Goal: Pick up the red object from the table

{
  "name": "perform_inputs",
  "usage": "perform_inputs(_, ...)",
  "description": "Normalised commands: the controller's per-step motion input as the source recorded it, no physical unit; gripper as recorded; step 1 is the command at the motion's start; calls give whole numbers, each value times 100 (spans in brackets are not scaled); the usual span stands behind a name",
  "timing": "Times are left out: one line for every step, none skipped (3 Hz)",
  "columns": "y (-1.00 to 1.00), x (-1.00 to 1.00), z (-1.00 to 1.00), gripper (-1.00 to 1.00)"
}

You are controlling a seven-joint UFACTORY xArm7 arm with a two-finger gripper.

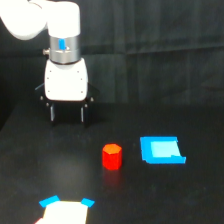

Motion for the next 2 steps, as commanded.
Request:
perform_inputs(-100,100,-46,-27)
perform_inputs(-100,100,-37,-61)
